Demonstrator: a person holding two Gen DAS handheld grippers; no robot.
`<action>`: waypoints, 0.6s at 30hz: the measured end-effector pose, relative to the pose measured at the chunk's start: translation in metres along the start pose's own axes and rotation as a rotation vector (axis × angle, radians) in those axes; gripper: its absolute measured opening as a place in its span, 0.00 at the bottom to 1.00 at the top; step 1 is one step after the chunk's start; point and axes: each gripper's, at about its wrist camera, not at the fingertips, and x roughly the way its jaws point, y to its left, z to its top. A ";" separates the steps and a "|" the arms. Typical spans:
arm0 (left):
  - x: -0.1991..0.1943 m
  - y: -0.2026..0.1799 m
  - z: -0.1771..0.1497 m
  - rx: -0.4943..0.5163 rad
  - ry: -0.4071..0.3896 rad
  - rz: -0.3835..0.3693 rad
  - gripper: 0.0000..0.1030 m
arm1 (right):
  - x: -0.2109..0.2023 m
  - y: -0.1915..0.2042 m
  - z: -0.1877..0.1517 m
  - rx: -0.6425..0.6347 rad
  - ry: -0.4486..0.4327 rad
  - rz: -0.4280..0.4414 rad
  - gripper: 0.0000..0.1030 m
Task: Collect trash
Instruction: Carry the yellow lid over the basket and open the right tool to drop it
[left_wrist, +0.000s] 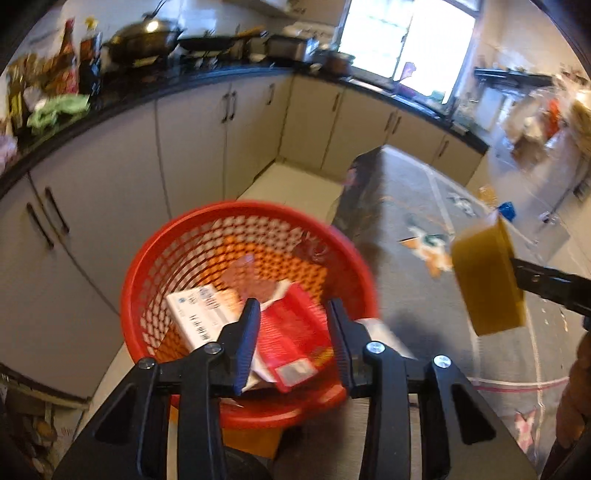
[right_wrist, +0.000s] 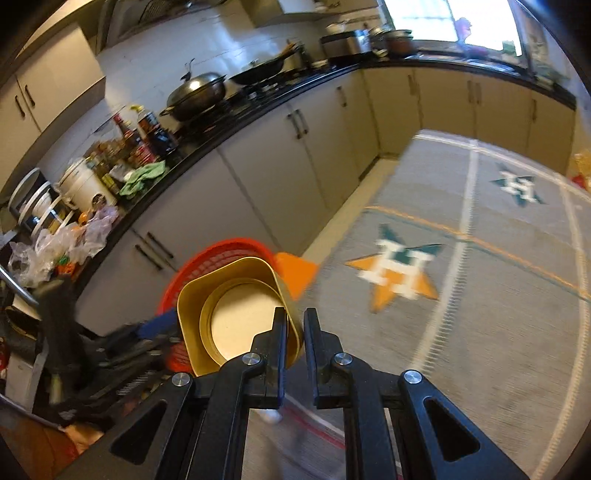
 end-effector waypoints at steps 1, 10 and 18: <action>0.002 0.004 -0.001 -0.006 0.005 0.001 0.32 | 0.008 0.006 0.002 -0.004 0.009 0.007 0.10; -0.017 0.006 -0.011 -0.036 0.018 -0.148 0.43 | 0.027 0.001 0.011 0.025 0.011 -0.015 0.10; -0.030 -0.020 -0.026 -0.059 0.008 -0.145 0.52 | 0.020 -0.001 0.017 0.016 -0.002 -0.006 0.10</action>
